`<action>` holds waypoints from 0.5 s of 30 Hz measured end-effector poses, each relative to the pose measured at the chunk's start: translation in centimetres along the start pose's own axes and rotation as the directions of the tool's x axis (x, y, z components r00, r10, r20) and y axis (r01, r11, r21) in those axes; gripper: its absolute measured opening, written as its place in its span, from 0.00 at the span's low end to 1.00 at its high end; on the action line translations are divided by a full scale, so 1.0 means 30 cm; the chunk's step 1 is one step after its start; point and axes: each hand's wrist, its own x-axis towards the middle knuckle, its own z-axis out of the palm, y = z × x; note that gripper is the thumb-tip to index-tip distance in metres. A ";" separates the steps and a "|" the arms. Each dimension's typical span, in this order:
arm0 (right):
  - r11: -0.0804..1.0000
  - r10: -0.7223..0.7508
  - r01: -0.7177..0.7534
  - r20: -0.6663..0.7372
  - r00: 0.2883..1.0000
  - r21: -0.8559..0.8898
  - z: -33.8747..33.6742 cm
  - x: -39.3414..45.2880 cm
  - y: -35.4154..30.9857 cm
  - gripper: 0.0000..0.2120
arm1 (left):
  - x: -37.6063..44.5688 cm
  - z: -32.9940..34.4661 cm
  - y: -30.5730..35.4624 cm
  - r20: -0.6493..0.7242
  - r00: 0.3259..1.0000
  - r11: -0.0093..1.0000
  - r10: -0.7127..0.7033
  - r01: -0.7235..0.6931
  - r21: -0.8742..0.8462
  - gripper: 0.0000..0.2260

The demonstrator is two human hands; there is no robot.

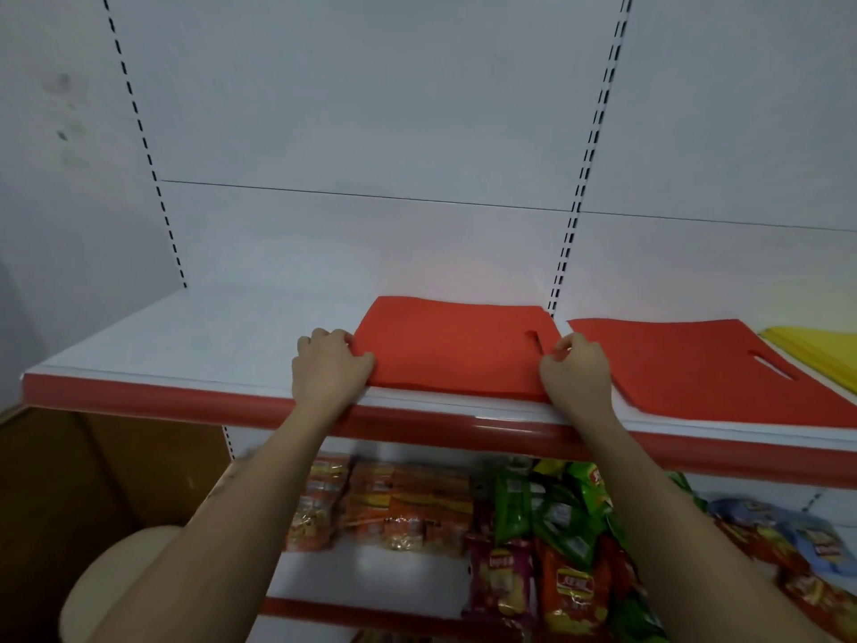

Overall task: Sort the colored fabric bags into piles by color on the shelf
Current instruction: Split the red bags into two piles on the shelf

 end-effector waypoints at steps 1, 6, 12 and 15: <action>1.000 0.013 -0.013 -0.006 1.000 0.001 0.001 0.002 0.005 0.06 | 0.003 0.003 -0.001 0.001 1.000 1.000 0.000 0.000 0.007 0.21; 0.996 0.089 -0.089 0.003 0.996 -0.023 0.011 0.025 0.034 0.12 | 0.021 0.009 -0.004 0.032 0.999 0.999 0.005 -0.007 0.054 0.25; 0.993 0.110 -0.109 -0.026 0.994 0.038 -0.003 0.018 0.041 0.12 | 0.029 0.007 -0.004 0.059 0.998 0.997 -0.020 0.016 0.069 0.29; 0.995 0.082 -0.079 -0.042 0.996 0.058 -0.008 0.010 0.038 0.10 | 0.040 0.009 -0.006 0.074 0.997 0.998 -0.033 0.029 0.047 0.27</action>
